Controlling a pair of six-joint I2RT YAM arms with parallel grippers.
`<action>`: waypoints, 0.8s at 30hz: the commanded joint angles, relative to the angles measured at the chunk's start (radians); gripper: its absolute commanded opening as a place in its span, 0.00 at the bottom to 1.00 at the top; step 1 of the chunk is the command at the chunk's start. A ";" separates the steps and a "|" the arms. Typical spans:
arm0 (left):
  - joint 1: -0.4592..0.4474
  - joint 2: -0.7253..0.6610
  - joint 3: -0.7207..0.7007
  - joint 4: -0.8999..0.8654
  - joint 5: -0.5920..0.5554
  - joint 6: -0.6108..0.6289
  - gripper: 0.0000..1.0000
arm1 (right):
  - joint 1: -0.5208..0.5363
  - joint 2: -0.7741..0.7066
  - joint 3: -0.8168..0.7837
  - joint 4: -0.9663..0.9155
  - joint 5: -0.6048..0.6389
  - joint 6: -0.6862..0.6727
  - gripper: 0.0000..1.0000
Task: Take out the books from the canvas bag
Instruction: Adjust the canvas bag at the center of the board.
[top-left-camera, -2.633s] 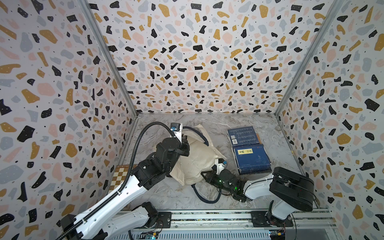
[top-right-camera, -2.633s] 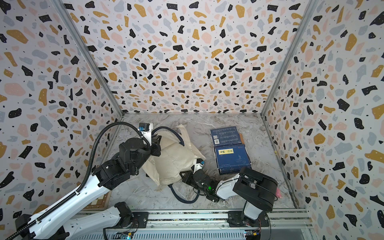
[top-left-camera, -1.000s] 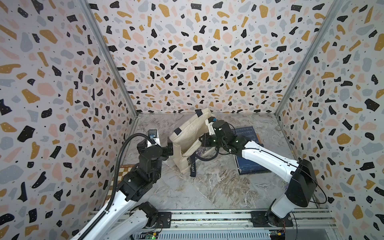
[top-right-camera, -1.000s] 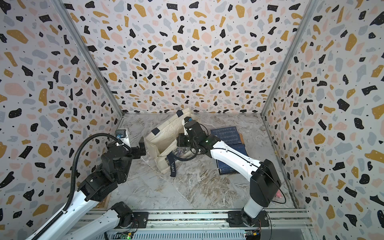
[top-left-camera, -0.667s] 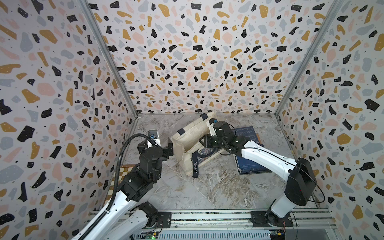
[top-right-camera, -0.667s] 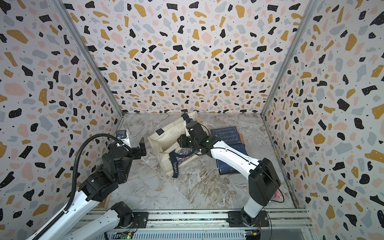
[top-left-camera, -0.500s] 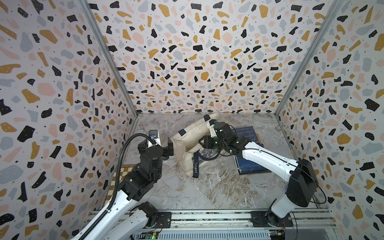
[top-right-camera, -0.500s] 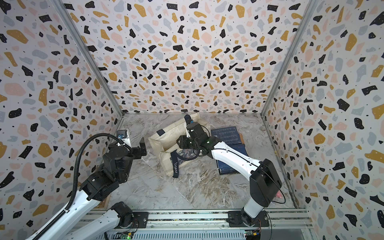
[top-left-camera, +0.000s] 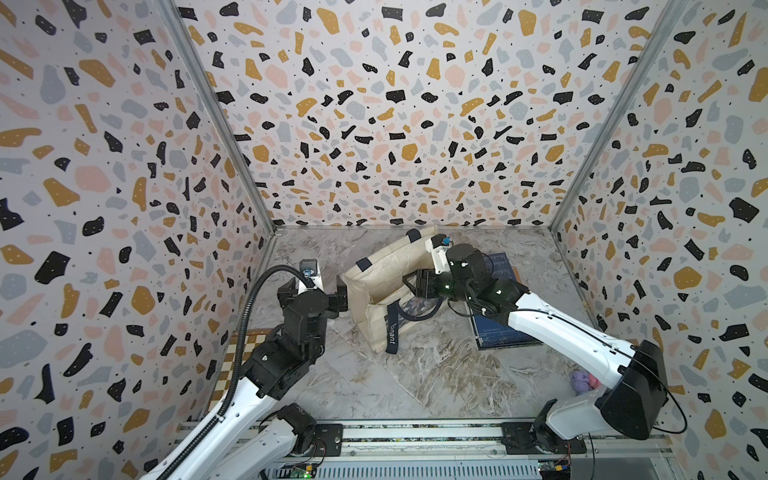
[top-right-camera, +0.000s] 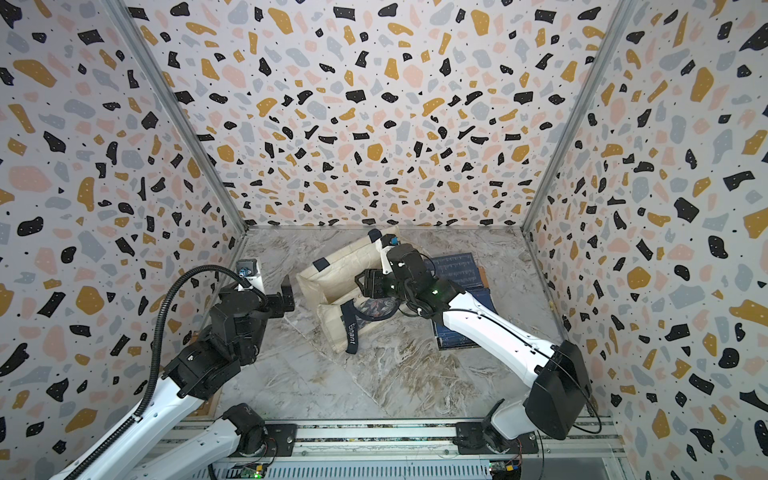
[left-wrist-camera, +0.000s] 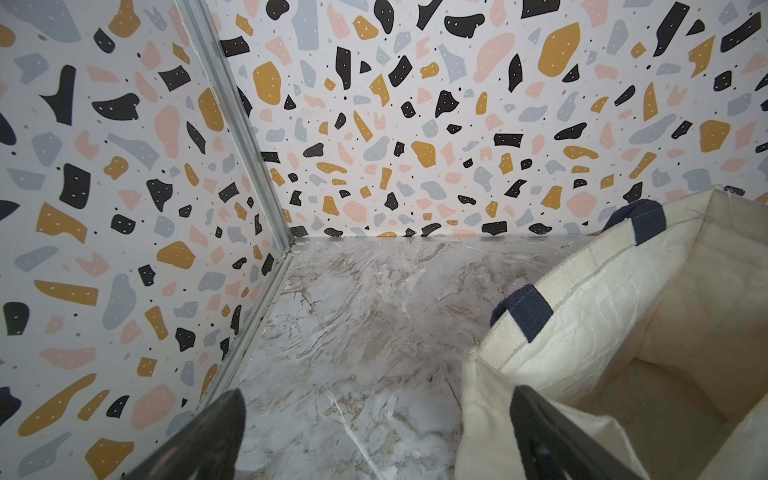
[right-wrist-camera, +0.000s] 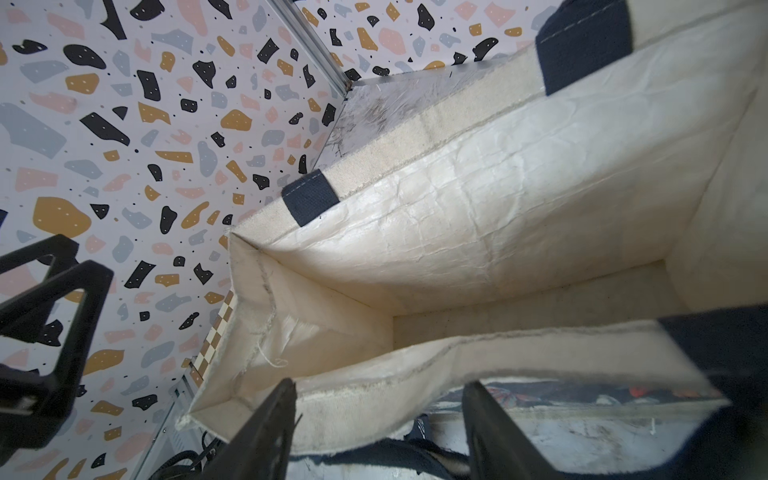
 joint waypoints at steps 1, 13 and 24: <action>0.007 -0.002 -0.007 0.033 0.003 -0.008 0.99 | 0.004 -0.076 -0.002 -0.017 0.034 -0.019 0.66; 0.022 0.019 -0.016 0.034 0.008 -0.038 0.99 | -0.016 -0.242 -0.029 -0.059 0.111 -0.123 1.00; 0.098 0.064 -0.034 0.044 0.009 -0.067 0.99 | -0.272 -0.488 -0.299 0.145 0.337 -0.199 1.00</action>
